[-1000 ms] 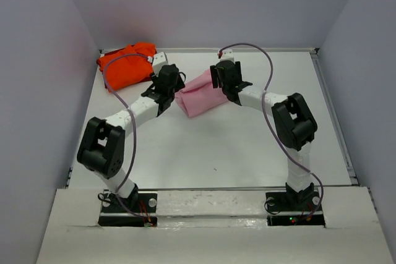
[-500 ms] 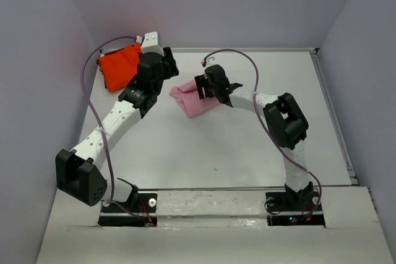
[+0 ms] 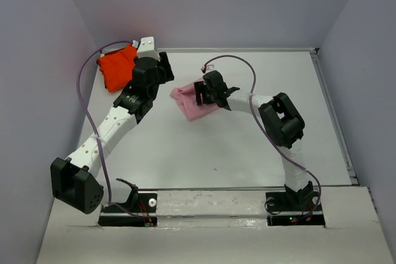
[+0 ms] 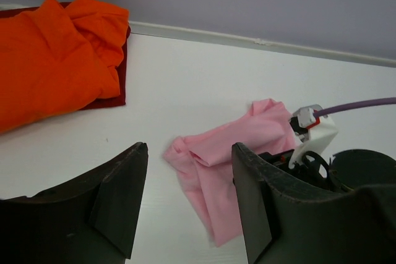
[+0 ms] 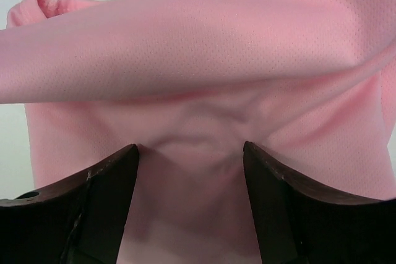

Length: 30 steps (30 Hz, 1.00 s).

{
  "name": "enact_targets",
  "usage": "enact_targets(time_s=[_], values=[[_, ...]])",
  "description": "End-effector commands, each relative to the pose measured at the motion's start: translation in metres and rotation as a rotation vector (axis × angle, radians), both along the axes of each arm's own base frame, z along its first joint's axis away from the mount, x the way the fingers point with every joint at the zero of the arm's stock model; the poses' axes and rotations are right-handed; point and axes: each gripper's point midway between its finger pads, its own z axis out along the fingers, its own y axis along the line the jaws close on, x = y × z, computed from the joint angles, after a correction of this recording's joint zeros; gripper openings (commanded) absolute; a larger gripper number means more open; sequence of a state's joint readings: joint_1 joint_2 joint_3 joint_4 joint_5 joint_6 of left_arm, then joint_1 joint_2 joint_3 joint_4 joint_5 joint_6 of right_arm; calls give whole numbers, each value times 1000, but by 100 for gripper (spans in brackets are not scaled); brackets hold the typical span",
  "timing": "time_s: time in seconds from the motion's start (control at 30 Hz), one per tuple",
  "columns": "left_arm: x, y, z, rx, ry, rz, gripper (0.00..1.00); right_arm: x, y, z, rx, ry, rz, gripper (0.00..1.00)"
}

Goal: Fold and stack the t-shirts
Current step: Move the square-folded T-shirt to the center of the board.

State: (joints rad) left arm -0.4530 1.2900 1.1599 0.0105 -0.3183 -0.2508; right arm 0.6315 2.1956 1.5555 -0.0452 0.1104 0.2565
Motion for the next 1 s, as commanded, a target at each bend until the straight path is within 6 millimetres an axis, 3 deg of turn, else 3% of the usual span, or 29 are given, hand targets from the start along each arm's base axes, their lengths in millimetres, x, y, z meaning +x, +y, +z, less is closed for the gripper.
enact_targets(time_s=[0.0,0.03,0.27,0.3,0.37,0.47,0.73,0.97], values=[[-4,12,31,-7,-90,31,66,-44,-41,-14,-30,136,-152,73],[-5,13,32,-5,-90,33,66,-62,-52,-28,-45,176,-164,73],[-8,16,37,-8,-105,39,66,-129,-80,-28,14,226,-248,71],[-8,16,37,-10,-103,38,66,-138,-74,-20,70,239,-242,71],[-9,14,38,-12,-107,29,66,-160,-75,-28,77,268,-225,72],[-9,16,39,-9,-109,37,66,-176,-68,-24,46,256,-203,71],[-9,15,37,-14,-106,28,66,-146,-57,13,31,131,-225,72],[-11,16,40,-17,-115,28,66,-132,-46,41,48,92,-211,72]])
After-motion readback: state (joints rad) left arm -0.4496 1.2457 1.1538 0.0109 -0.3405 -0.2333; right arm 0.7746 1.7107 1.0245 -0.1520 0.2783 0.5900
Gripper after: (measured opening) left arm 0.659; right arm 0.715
